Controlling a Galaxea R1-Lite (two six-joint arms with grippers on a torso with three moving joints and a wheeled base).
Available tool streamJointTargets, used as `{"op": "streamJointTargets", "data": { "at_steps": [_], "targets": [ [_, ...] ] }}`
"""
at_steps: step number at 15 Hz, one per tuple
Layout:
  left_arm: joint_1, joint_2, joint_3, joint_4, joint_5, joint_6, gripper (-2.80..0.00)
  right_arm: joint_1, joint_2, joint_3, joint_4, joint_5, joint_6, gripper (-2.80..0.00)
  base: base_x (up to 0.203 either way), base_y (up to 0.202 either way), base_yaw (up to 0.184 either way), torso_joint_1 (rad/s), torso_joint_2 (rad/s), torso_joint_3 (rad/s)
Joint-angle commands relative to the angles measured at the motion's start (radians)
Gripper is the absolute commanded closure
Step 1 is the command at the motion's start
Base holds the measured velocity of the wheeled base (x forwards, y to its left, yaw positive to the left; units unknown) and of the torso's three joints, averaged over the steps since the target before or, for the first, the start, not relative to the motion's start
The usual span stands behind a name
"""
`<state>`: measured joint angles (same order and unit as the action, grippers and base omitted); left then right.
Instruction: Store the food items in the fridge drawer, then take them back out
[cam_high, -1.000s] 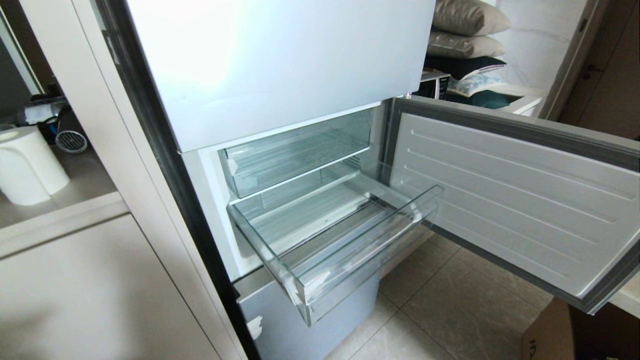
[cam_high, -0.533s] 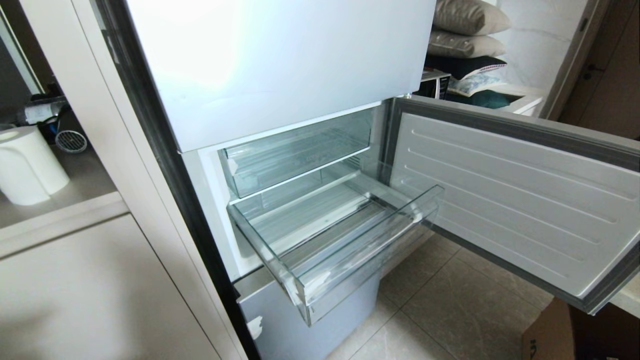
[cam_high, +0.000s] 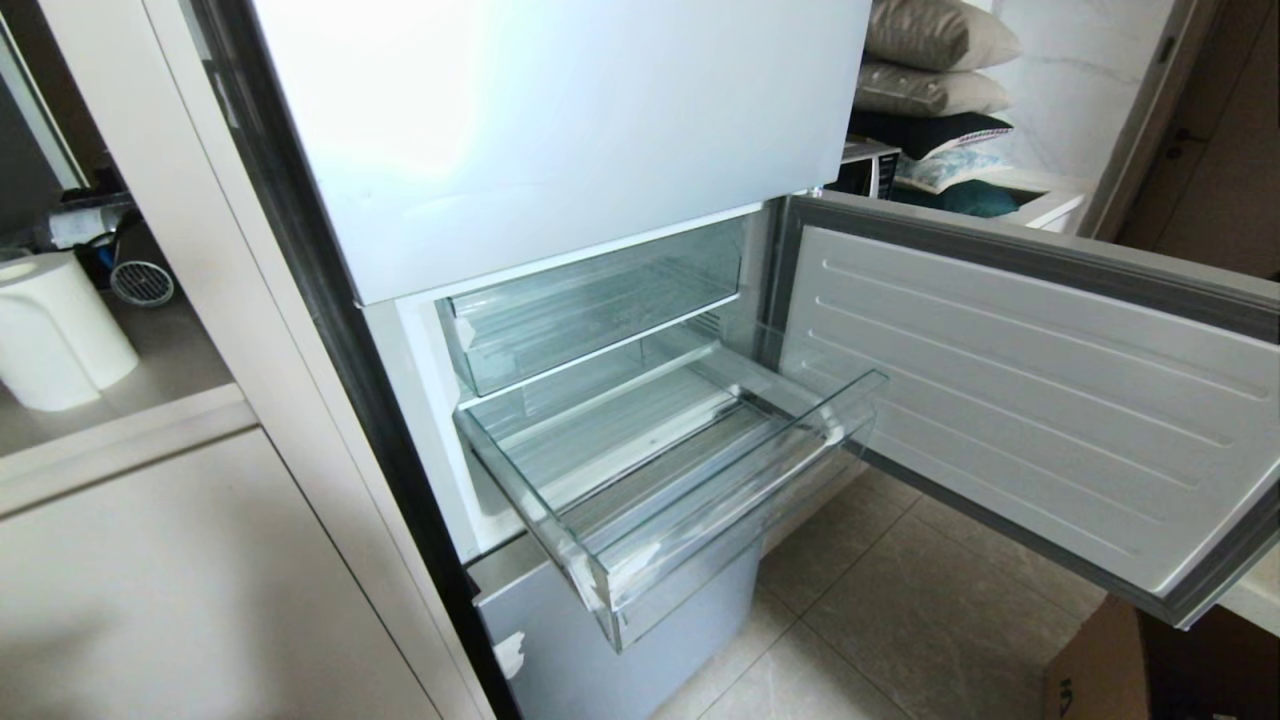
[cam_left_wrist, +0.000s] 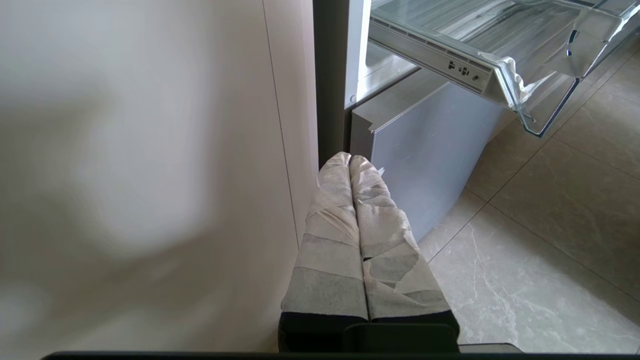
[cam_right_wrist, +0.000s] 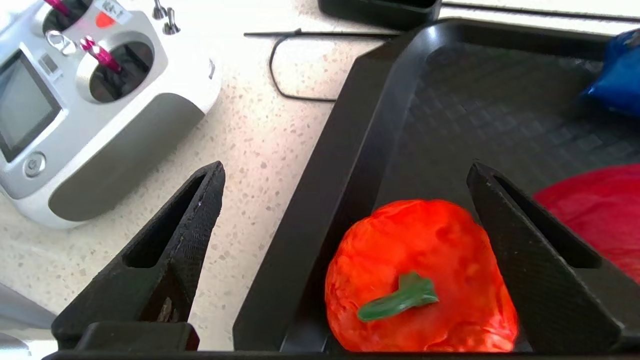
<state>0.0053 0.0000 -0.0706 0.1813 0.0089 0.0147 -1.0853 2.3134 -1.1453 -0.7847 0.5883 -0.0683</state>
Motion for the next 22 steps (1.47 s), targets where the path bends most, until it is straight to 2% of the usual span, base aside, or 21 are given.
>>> {"op": "streamJointTargets", "data": {
  "at_steps": [1, 4, 12, 22],
  "targets": [
    [0.001, 0.002, 0.000, 0.001, 0.000, 0.001, 0.00, 0.001, 0.010, 0.000, -0.005, 0.011, -0.004, -2.80, 0.000, 0.000, 0.000, 0.000, 0.00, 0.000],
    [0.001, 0.002, 0.000, 0.000, 0.000, 0.000, 0.00, -0.001, 0.031, 0.001, -0.006, 0.013, -0.028, -2.80, 0.000, 0.000, 0.000, 0.000, 0.00, 0.000],
    [0.001, 0.002, 0.000, 0.001, 0.000, -0.001, 0.00, -0.004, 0.044, 0.015, -0.004, 0.010, -0.028, -2.80, 0.000, 0.000, 0.000, 0.000, 0.00, 0.000],
    [0.001, 0.002, 0.000, 0.001, 0.000, 0.001, 0.00, -0.013, -0.048, 0.124, -0.004, 0.005, -0.030, -2.80, 0.000, 0.000, 0.000, 0.000, 0.00, 0.000]
  ]
}}
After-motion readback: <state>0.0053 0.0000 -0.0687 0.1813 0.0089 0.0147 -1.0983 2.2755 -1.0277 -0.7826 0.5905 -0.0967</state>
